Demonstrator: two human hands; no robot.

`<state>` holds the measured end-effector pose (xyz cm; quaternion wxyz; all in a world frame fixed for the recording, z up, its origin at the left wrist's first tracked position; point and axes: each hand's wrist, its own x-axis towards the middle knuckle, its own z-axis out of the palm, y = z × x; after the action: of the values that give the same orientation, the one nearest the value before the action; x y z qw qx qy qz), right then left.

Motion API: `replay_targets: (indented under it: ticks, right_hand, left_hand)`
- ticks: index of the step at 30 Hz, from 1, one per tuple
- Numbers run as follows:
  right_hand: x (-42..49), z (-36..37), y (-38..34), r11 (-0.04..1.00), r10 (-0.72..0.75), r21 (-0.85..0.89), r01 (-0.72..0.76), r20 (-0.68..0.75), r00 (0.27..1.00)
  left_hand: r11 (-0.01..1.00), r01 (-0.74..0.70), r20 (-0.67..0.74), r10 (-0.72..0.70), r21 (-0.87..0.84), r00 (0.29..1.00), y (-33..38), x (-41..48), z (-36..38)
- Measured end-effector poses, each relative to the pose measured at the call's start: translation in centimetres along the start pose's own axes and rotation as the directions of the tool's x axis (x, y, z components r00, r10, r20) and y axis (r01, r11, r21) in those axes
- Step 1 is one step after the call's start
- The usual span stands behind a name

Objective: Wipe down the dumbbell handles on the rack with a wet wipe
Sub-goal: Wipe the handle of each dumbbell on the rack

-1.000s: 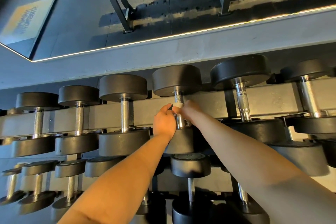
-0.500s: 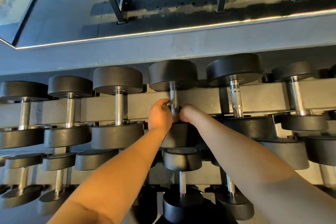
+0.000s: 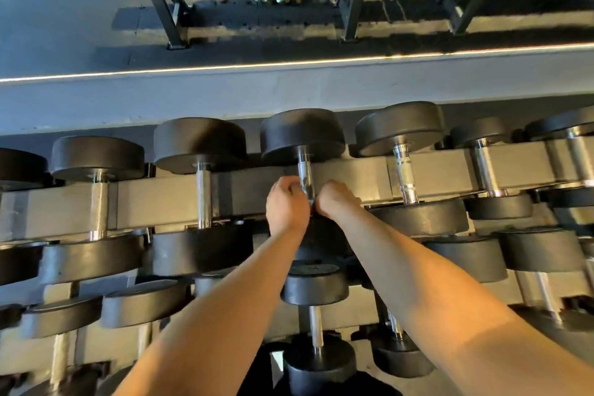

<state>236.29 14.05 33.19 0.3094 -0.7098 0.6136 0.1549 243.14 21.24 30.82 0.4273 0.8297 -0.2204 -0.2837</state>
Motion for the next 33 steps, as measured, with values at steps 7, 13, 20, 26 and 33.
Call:
replay_targets:
  ticks: [7, 13, 20, 26, 33]
  right_hand:
    - [-1.3, 0.8, -0.2, 0.986, 0.000, 0.167, 0.016, -0.092, 0.996]
    - [-2.3, 1.2, -0.4, 0.804, -0.060, 0.573, 0.157, -0.185, 0.981]
    - [-1.7, 2.8, 0.2, 0.762, -0.134, 0.592, 0.263, -0.252, 0.958]
    - [-2.1, 2.1, -0.3, 0.860, -0.019, 0.472, 0.195, -0.352, 0.936]
    - [-1.7, 2.3, -0.2, 0.908, 0.001, 0.391, 0.152, -0.364, 0.931]
  left_hand:
    - [0.996, -0.078, 0.073, 0.080, -0.037, 0.994, -0.6, -0.2, -0.7]
    - [0.993, -0.079, 0.285, 0.099, -0.082, 0.953, -0.8, 0.0, -2.5]
    - [0.990, -0.087, 0.316, 0.118, -0.111, 0.941, -0.8, 1.7, -2.8]
    - [0.988, 0.019, 0.135, 0.002, -0.154, 0.991, 0.4, 4.0, -1.3]
    - [1.000, -0.018, 0.255, 0.022, -0.019, 0.967, 1.6, 4.5, 0.6]
